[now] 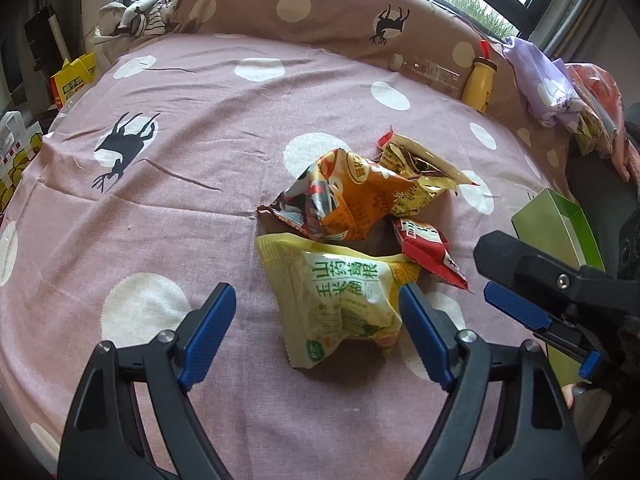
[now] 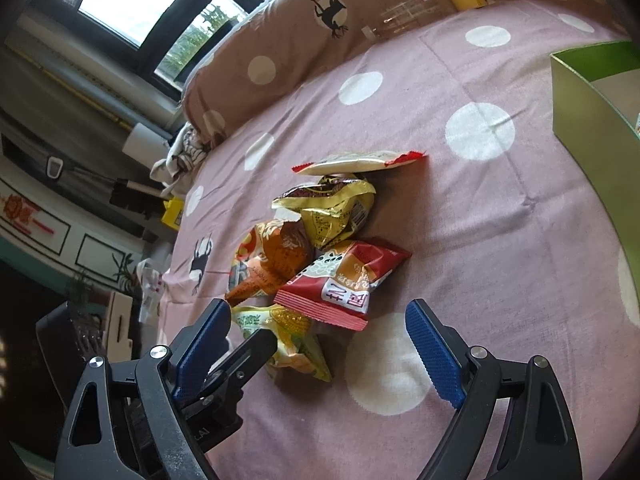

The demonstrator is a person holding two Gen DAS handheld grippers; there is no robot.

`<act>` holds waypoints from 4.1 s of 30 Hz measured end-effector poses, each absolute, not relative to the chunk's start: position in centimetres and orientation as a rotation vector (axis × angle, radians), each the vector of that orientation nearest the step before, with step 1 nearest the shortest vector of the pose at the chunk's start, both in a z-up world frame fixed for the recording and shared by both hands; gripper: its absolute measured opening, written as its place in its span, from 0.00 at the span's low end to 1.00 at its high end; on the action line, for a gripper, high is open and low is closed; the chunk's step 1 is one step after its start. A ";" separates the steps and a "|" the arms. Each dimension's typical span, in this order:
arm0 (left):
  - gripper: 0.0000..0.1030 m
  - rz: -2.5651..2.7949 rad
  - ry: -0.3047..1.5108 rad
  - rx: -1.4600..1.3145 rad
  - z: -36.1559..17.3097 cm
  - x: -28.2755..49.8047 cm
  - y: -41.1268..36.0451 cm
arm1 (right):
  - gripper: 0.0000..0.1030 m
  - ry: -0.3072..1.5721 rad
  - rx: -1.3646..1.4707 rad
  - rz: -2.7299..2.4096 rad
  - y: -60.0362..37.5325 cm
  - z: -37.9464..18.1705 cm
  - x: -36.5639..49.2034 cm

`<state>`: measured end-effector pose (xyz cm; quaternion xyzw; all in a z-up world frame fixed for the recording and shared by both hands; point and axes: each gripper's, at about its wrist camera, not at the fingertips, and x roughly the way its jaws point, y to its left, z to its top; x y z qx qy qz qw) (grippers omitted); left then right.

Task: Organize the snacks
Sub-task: 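Lower the right tool onto the yellow-green corn snack bag and close, then lift the corn snack bag and carry it into the green box, then open the right tool to release the corn snack bag in the box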

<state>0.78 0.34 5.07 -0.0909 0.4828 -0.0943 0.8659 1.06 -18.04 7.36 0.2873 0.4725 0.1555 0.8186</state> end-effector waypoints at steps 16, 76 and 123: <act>0.73 -0.245 1.074 -0.268 3.6 1.3 0.6 | 0.68 1.074 0.609 0.490 -16.0 6.3 1.6; 0.44 -0.748 0.680 -0.022 14.2 -3.0 -18.4 | 0.58 0.559 0.795 0.242 -32.3 14.8 -7.0; 0.78 -0.863 0.771 -0.044 11.6 -2.6 -24.2 | 0.77 0.447 1.043 -0.253 -42.4 11.0 -11.2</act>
